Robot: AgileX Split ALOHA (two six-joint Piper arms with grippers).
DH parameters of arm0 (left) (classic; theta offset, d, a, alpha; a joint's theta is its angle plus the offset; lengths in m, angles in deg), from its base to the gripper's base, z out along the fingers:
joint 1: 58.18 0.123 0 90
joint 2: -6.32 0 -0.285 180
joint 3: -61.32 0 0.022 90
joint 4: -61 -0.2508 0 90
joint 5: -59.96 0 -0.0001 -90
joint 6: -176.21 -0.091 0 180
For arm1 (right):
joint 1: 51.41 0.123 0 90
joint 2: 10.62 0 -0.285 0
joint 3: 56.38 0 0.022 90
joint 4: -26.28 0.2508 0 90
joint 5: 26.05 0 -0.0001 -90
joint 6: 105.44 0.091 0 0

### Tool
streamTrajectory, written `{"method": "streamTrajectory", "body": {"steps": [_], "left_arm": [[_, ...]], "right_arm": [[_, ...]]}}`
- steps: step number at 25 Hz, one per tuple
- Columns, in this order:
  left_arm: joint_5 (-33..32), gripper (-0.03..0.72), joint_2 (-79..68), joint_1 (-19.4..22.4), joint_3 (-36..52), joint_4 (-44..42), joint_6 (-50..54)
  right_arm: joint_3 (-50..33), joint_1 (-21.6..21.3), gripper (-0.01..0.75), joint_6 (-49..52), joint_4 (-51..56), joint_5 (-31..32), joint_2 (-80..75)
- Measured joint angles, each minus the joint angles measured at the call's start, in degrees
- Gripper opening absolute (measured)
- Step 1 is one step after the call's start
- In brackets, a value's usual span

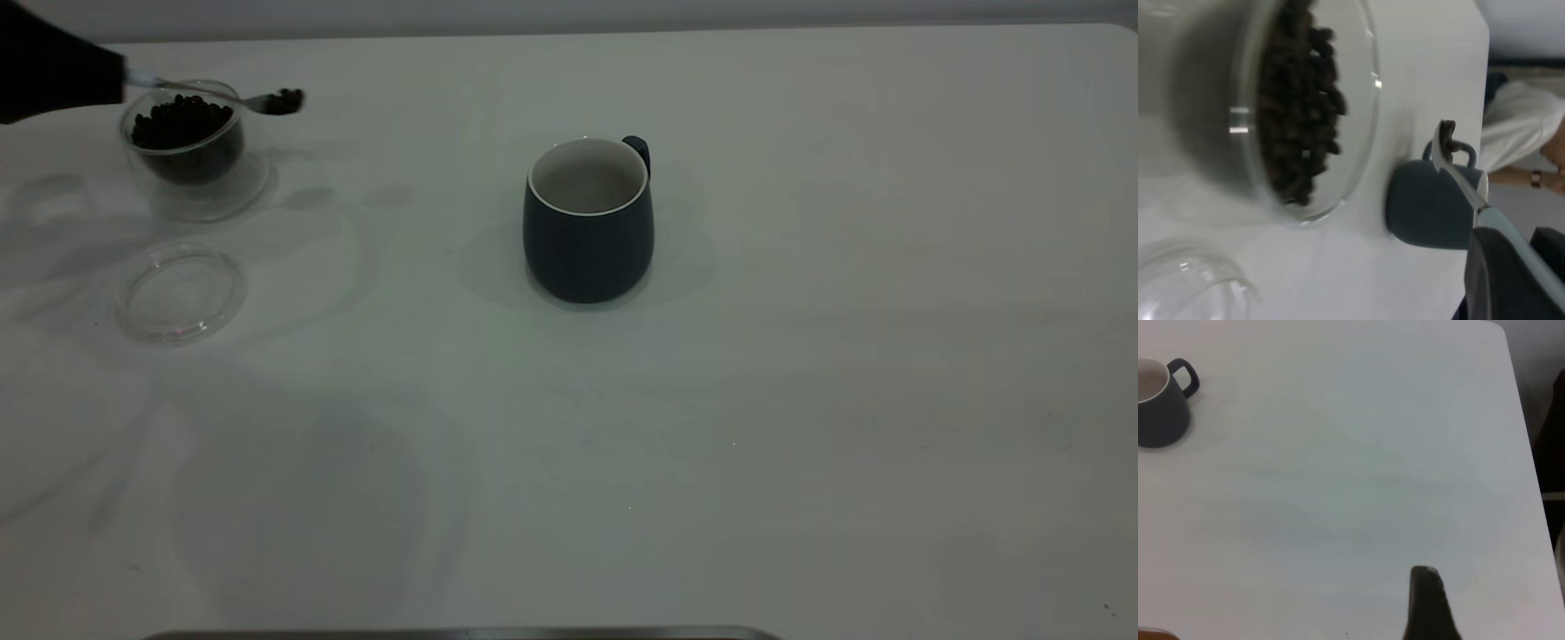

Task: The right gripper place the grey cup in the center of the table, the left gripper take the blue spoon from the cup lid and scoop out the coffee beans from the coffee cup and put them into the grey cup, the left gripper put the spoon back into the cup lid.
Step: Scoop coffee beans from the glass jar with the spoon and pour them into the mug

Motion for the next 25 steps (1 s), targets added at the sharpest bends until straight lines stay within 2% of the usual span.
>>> {"method": "streamTrajectory", "body": {"steps": [25], "left_arm": [[-0.11, 0.126, 0.00, -16.96, 0.00, 6.23, -2.27]], "right_arm": [[0.00, 0.00, 0.461, 0.00, 0.00, 0.00, 0.00]]}}
